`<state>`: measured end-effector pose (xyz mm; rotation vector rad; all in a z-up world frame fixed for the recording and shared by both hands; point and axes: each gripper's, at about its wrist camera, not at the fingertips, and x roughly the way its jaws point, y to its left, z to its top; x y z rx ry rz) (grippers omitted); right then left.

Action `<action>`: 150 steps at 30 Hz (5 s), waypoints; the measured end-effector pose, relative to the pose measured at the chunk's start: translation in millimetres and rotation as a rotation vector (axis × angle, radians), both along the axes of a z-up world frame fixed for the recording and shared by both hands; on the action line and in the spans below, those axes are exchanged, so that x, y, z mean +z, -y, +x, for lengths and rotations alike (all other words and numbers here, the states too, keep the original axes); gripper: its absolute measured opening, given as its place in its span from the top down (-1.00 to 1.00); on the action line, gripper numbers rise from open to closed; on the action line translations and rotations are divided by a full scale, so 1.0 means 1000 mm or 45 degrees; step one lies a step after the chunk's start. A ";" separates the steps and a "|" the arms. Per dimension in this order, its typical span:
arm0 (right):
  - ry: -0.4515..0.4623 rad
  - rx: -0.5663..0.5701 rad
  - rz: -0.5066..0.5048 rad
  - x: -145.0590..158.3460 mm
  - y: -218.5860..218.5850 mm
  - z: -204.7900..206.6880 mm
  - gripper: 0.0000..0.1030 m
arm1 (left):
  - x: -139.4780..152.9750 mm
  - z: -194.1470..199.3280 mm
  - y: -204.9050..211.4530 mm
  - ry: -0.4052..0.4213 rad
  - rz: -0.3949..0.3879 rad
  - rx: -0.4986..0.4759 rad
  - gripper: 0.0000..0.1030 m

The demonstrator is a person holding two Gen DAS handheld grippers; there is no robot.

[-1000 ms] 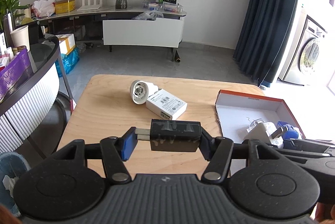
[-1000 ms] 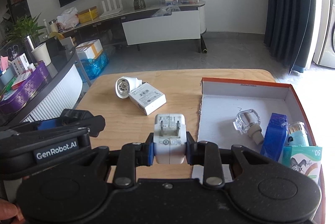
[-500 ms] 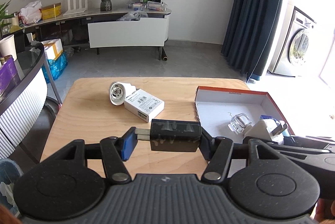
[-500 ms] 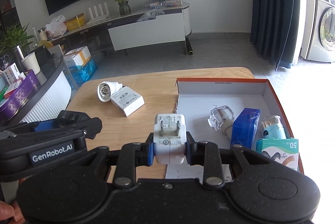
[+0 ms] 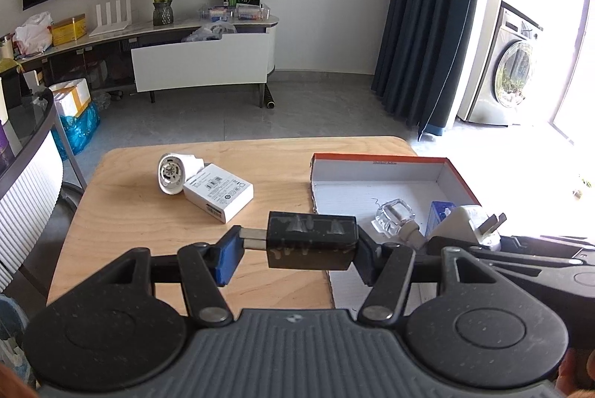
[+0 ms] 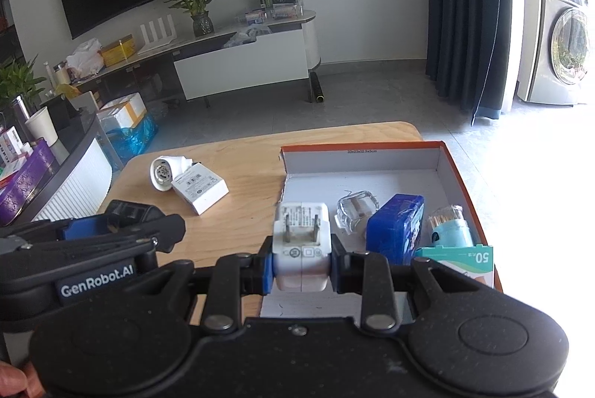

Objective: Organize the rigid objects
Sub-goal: 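Carry black adapter in left tool while right tool carries white adapter to tray, then open both tools to release the two adapters into the tray, then withdraw both open tools from the tray toward the remaining objects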

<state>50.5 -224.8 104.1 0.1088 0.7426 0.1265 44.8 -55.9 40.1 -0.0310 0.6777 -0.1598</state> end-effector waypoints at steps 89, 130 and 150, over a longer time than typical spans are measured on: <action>-0.028 -0.201 -0.019 -0.012 0.091 0.031 0.32 | -0.021 0.022 0.097 -0.073 0.015 -0.266 -0.19; 0.047 -0.172 0.001 0.000 0.092 0.040 0.12 | -0.028 0.023 0.097 -0.141 -0.063 -0.307 -0.42; 0.000 -0.052 0.000 -0.012 0.027 0.043 -0.24 | -0.018 0.028 0.000 -0.143 -0.017 0.010 -0.43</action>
